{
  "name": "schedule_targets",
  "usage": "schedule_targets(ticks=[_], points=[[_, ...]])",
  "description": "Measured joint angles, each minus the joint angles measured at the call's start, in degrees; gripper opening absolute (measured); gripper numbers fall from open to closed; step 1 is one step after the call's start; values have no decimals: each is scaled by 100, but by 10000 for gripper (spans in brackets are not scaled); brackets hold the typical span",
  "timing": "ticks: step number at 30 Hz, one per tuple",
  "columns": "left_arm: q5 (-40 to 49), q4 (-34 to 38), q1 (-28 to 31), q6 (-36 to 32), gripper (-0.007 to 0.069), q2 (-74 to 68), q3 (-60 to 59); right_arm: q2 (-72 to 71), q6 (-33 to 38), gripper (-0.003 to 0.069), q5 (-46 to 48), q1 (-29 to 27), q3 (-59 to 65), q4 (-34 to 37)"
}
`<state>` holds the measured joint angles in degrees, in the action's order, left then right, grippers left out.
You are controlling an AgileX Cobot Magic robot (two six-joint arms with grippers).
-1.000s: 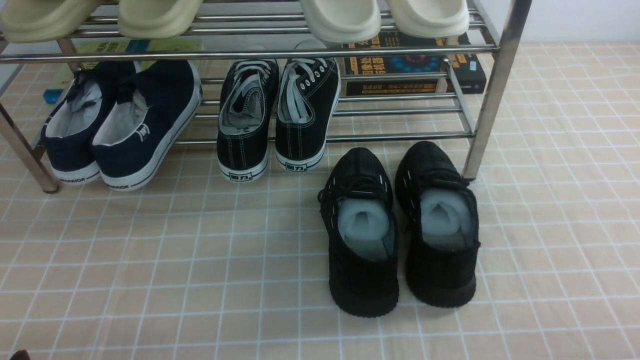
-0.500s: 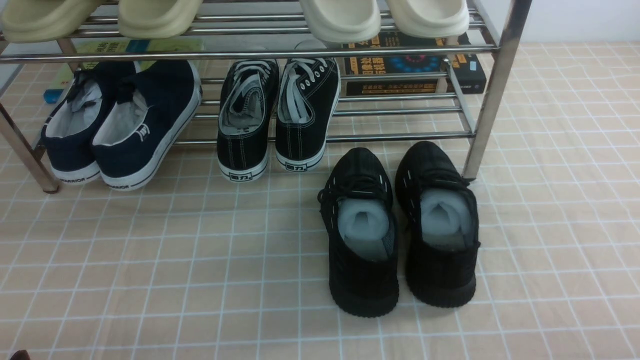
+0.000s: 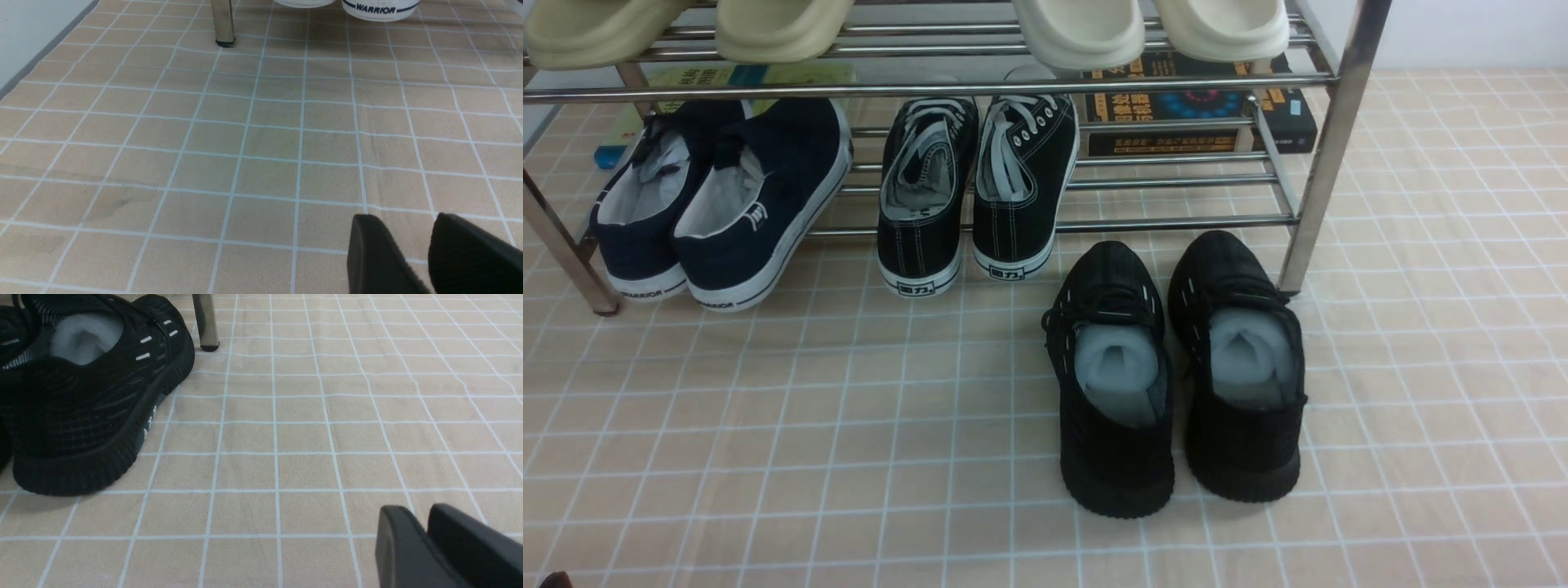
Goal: Take the shoes off the shelf from the light coffee tablecloth by hand.
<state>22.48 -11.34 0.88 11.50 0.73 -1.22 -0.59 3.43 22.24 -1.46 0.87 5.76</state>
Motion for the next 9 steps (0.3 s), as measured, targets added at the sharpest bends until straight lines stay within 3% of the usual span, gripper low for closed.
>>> schedule_targets(ticks=[9], points=[[0, 0, 0, 0, 240, 0, 0, 0, 0, 131, 0, 0, 0, 0]])
